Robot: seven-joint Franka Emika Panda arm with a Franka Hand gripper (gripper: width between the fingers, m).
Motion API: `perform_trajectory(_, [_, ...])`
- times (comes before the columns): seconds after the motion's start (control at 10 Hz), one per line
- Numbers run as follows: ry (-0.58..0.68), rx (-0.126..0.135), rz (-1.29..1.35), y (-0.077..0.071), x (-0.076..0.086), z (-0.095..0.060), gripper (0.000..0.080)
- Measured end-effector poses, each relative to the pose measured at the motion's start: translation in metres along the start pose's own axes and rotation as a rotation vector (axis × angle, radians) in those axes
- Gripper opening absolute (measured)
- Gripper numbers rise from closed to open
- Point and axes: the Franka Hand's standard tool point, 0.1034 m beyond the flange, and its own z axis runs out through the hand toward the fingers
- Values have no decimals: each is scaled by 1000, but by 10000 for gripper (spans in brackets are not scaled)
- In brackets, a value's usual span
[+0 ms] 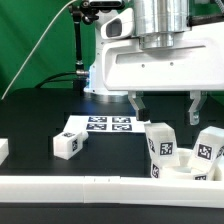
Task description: Assemble stool
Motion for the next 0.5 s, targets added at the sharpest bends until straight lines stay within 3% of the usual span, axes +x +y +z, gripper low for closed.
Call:
perform_trajectory(0.3, [14, -17, -187, 20, 13, 5, 648])
perform_trajectory(0.5, [52, -32, -213, 55, 33, 10, 648])
